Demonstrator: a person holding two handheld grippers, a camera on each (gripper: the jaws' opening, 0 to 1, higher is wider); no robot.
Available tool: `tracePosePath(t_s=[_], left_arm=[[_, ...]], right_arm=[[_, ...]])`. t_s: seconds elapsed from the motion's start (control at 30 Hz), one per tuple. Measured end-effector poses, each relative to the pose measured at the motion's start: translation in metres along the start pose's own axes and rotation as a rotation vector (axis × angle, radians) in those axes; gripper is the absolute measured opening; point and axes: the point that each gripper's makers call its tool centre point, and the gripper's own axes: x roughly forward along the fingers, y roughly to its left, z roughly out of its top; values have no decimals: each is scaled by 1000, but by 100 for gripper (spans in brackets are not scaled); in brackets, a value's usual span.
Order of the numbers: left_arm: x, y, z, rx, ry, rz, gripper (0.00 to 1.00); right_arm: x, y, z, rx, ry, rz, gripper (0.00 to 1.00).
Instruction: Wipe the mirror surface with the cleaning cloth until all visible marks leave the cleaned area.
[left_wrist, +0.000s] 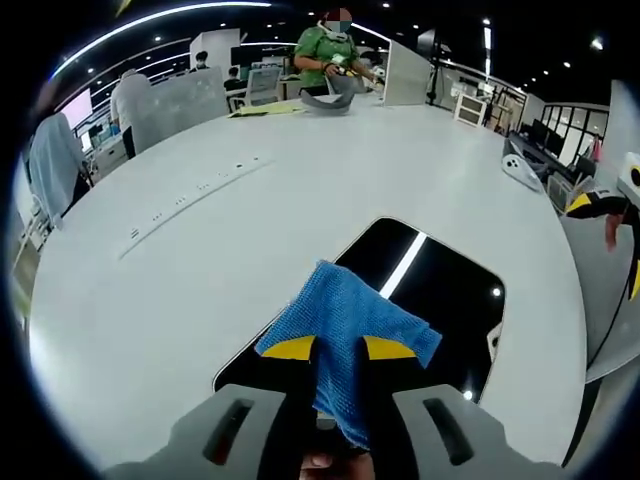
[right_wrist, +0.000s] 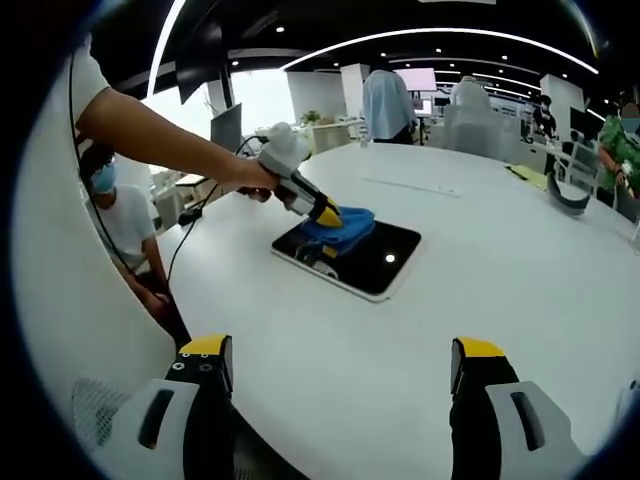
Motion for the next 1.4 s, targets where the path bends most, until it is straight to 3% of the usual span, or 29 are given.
tracePosePath(t_s=[1.4], left_arm=[[-2, 9, 6, 7, 4, -11, 15]], right_arm=[[2, -4, 2, -2, 10, -13, 91]])
